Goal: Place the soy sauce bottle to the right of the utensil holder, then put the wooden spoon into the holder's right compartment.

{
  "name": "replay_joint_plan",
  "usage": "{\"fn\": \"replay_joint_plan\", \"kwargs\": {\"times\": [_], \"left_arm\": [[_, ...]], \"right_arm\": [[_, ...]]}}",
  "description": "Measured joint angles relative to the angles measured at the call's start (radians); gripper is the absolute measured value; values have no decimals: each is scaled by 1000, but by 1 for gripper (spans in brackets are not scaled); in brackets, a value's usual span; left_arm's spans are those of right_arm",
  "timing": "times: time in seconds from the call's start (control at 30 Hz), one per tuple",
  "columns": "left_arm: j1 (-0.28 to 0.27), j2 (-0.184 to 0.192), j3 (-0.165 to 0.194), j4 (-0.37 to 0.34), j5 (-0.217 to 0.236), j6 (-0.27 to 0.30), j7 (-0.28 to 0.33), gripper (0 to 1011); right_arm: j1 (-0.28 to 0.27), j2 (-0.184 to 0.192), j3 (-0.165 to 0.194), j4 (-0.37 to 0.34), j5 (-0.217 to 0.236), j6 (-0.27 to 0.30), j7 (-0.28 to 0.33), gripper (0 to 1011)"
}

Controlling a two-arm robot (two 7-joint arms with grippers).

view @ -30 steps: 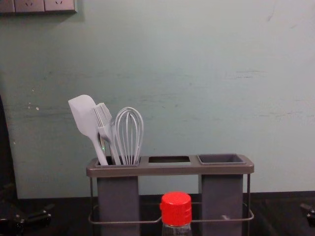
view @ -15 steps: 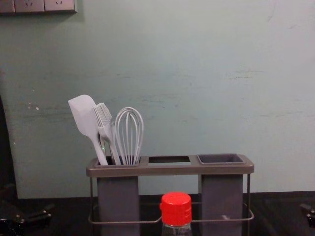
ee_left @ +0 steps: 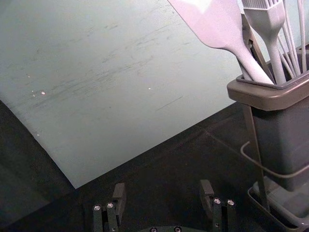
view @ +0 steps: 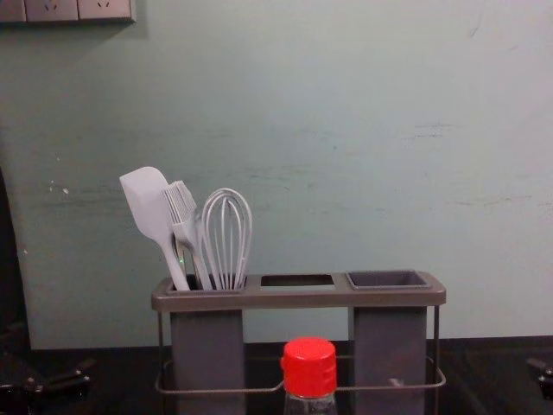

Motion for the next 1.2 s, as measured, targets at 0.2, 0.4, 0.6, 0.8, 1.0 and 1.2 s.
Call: {"fn": "replay_joint_plan", "kwargs": {"times": [0.2,0.4,0.6,0.8,1.0,1.2], "left_arm": [[0,0,0,0,0,0,0,1005],[0,0,0,0,0,0,0,1005],[0,0,0,0,0,0,0,1005],[0,0,0,0,0,0,0,1005],[0,0,0,0,0,0,0,1005],[0,0,0,0,0,0,0,1005]], "right_arm": [[0,0,0,0,0,0,0,1004],[0,0,0,0,0,0,0,1004],[-8,-2,8,-4,-19,-14,4,1004],[-21,6,15,-29,-62,-40,10,1004],[-51,21,47,-80,-63,-51,16,1004],[-92,58,81,-140,-39,-81,60,1004]]}}
